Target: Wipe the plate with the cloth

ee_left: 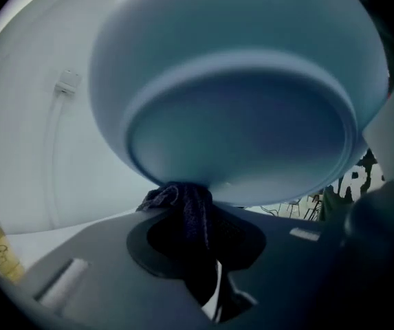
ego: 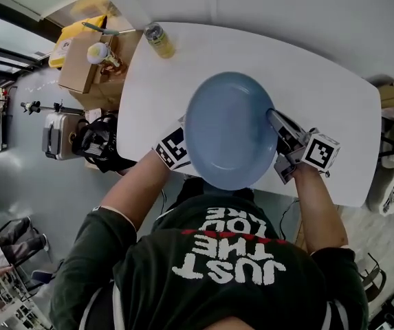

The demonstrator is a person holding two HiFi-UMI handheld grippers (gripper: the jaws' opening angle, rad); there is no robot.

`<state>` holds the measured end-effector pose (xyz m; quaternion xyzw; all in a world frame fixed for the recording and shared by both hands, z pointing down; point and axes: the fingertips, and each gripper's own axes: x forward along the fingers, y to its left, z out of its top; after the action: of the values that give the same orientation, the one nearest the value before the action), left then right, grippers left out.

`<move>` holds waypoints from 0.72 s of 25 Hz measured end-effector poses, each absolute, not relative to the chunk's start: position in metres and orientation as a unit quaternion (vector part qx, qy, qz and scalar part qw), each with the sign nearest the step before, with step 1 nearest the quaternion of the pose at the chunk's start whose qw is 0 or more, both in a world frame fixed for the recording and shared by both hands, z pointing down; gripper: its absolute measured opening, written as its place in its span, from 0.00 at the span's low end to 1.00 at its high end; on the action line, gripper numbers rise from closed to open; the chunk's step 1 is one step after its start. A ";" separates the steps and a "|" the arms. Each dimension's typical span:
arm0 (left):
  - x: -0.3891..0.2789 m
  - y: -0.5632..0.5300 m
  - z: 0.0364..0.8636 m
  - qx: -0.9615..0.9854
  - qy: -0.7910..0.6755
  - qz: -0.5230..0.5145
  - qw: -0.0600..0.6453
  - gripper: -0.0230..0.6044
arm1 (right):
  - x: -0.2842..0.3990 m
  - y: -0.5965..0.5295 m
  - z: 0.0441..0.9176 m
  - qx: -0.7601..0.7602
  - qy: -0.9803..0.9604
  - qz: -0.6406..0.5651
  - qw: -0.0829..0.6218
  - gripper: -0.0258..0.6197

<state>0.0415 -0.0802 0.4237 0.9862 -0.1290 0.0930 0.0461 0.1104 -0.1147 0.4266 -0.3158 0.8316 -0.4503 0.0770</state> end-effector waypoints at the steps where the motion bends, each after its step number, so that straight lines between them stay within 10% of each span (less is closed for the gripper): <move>1: 0.048 -0.073 0.425 0.987 -0.118 0.094 0.047 0.14 | 0.110 -0.121 0.425 -0.318 0.830 -0.450 0.081 0.06; 18: 0.017 -0.061 0.420 0.986 -0.128 0.062 0.088 0.14 | 0.195 -0.148 0.473 -0.409 0.774 -0.475 0.095 0.06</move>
<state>0.0173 -0.0611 0.4196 0.9859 -0.1284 0.0616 0.0884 0.1954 -0.1483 0.4727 -0.4085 0.7737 -0.4749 0.0946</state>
